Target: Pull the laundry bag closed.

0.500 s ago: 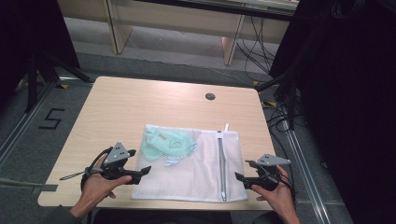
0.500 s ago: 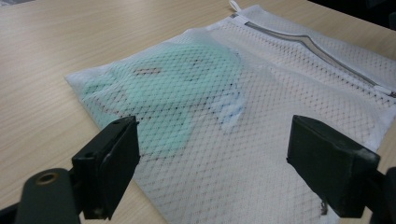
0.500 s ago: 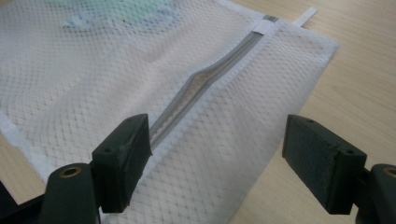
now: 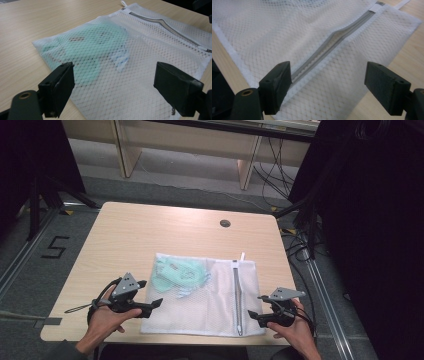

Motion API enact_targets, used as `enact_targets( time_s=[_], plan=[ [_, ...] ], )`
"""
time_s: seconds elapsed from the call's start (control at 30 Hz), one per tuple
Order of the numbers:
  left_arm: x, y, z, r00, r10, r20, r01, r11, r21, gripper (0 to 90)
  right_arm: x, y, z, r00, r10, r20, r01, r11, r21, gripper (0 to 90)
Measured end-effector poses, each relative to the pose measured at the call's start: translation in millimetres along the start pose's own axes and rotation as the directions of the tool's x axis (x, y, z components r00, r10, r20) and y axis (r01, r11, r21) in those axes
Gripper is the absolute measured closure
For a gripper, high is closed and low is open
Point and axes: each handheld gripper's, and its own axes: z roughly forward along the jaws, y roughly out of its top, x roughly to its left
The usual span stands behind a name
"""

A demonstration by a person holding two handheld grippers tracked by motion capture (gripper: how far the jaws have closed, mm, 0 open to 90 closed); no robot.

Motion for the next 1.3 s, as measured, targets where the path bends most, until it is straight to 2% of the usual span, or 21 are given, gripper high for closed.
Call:
enact_targets(
  time_s=[0.07,0.1,0.2,0.3,0.33,0.4,0.43,0.63,0.7,0.77,0.83,0.87,0.97,1.0,1.03,1.07,1.1,1.13,1.2,1.23,1.3],
  plan=[
    [-0.7,0.2,1.1,1.0,0.003,0.007,-0.003,1.0,0.0,16.3,3.2,-0.6,1.3,0.9999,0.01,-0.013,-0.01,1.0,0.005,21.9],
    [-1.7,0.2,1.6,1.0,-0.004,0.008,0.004,1.0,0.0,16.3,2.0,0.0,1.2,0.9996,-0.017,-0.022,0.017,1.0,0.008,21.5],
    [-4.7,0.4,3.9,0.9997,-0.003,0.023,0.003,1.0,0.002,16.3,4.7,-0.7,4.1,0.9985,-0.026,-0.047,0.026,1.0,-0.015,21.2],
    [-6.3,0.5,6.2,0.9986,-0.015,0.051,0.016,0.9999,-0.006,15.7,8.7,-0.4,4.1,0.9966,-0.03,-0.077,0.033,0.999,0.038,22.1],
    [-8.6,1.2,8.6,0.9975,-0.036,0.06,0.036,0.9993,-0.001,15.7,7.7,-0.3,5.5,0.9944,-0.063,-0.085,0.067,0.997,0.036,23.4],
    [-10.1,1.7,10.4,0.9977,-0.033,0.059,0.033,0.9995,-0.003,15.7,9.6,-0.9,8.0,0.9934,-0.067,-0.093,0.069,0.997,0.025,24.0],
    [-12.0,2.6,14.0,0.9973,-0.016,0.072,0.016,0.9999,0.005,15.7,13.9,0.3,8.9,0.9879,-0.093,-0.124,0.101,0.993,0.064,25.5],
    [-23.1,3.2,23.2,0.9947,-0.002,0.102,-0.001,0.9997,0.025,15.8,20.5,2.0,16.1,0.9721,-0.15,-0.18,0.168,0.982,0.085,33.3],
    [-26.1,4.3,25.4,0.9936,0.017,0.112,-0.021,0.9993,0.03,15.9,22.9,2.4,20.6,0.9634,-0.179,-0.2,0.2,0.976,0.09,41.3],
    [-35.1,4.8,29.2,0.9903,0.023,0.137,-0.028,0.999,0.036,15.9,26.6,2.2,21.1,0.9614,-0.154,-0.228,0.185,0.975,0.121,45.0],
    [-41.0,5.1,32.0,0.9882,0.043,0.147,-0.049,0.9981,0.037,15.9,27.2,2.1,23.8,0.9518,-0.186,-0.244,0.223,0.965,0.135,48.7],
    [-43.6,4.8,33.7,0.9852,0.035,0.168,-0.043,0.9981,0.045,15.9,28.0,2.0,24.3,0.951,-0.182,-0.25,0.225,0.962,0.155,49.2],
    [-47.6,4.5,36.9,0.9833,0.064,0.17,-0.073,0.9962,0.047,16.0,29.6,2.3,26.1,0.944,-0.197,-0.264,0.249,0.952,0.177,52.5],
    [-52.5,3.1,40.5,0.9834,0.048,0.175,-0.057,0.9973,0.046,15.9,30.9,2.9,29.0,0.9322,-0.224,-0.284,0.281,0.943,0.176,52.9],
    [-52.8,3.5,41.1,0.9808,0.053,0.187,-0.065,0.996,0.06,15.9,31.6,3.1,29.4,0.9333,-0.225,-0.28,0.281,0.943,0.178,53.1],
    [-55.4,3.3,42.2,0.9827,0.043,0.18,-0.053,0.9972,0.054,15.9,31.5,3.3,30.6,0.9294,-0.228,-0.29,0.286,0.941,0.178,54.3],
    [-54.4,4.5,42.2,0.9796,0.063,0.191,-0.077,0.9948,0.067,16.0,31.3,3.6,32.1,0.9251,-0.237,-0.296,0.297,0.938,0.176,54.6],
    [-56.4,3.5,44.3,0.9811,0.048,0.187,-0.059,0.9969,0.052,16.1,32.1,3.5,32.5,0.9276,-0.227,-0.297,0.29,0.938,0.188,54.8],
    [-55.7,4.0,44.8,0.9792,0.083,0.186,-0.094,0.9942,0.053,16.1,32.6,3.6,34.3,0.9275,-0.225,-0.299,0.291,0.935,0.201,55.5],
    [-57.1,4.1,45.1,0.9788,0.055,0.197,-0.068,0.9957,0.062,16.1,32.5,3.7,35.3,0.9261,-0.226,-0.302,0.294,0.934,0.203,55.6],
    [-56.7,4.3,45.2,0.9794,0.063,0.192,-0.078,0.9942,0.074,16.3,33.3,3.6,37.5,0.9242,-0.234,-0.302,0.303,0.931,0.206,55.9]
  ],
)
